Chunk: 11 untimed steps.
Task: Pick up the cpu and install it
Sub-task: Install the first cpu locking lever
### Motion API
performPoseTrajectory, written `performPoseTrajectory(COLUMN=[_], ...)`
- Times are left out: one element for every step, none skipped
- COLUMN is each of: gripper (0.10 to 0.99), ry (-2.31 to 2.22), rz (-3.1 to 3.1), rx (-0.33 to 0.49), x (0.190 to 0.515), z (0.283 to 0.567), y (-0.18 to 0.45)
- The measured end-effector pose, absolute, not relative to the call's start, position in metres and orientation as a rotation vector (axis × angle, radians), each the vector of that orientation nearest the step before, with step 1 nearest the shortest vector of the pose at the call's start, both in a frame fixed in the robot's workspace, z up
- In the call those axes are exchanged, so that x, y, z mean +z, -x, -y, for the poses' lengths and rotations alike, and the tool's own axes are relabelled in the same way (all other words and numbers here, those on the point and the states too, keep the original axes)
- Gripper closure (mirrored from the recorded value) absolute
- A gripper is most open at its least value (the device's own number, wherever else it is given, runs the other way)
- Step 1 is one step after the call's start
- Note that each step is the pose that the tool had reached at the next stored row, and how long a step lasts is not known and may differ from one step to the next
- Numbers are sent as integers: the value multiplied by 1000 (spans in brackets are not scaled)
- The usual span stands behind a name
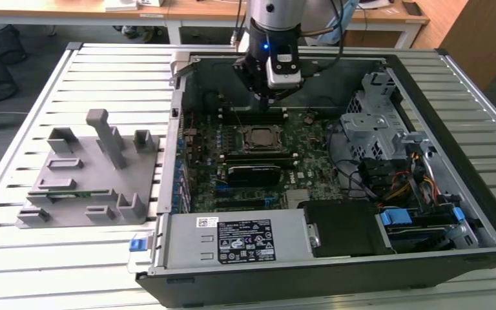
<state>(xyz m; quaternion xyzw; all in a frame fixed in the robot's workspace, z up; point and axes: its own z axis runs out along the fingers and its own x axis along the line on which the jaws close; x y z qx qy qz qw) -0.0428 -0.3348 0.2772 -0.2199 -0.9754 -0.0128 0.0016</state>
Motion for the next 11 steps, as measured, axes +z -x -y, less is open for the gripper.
performPoseTrajectory(gripper=[980, 980, 980, 980, 980, 980, 980, 980, 980, 980, 980], ry=[663, 635, 605, 577, 549, 521, 493, 466, 437, 409, 381], rz=[3067, 3073, 3079, 3084, 3089, 3093, 3098, 3102, 3106, 3109, 3112], rx=[-40, -40, -40, -40, -40, -40, -39, -39, -39, -39, -39], x=[277, 277, 277, 277, 276, 276, 276, 276, 275, 275, 275], z=[335, 335, 335, 335, 335, 335, 335, 335, 335, 335, 335], y=[43, 43, 43, 43, 43, 43, 43, 43, 43, 43, 43])
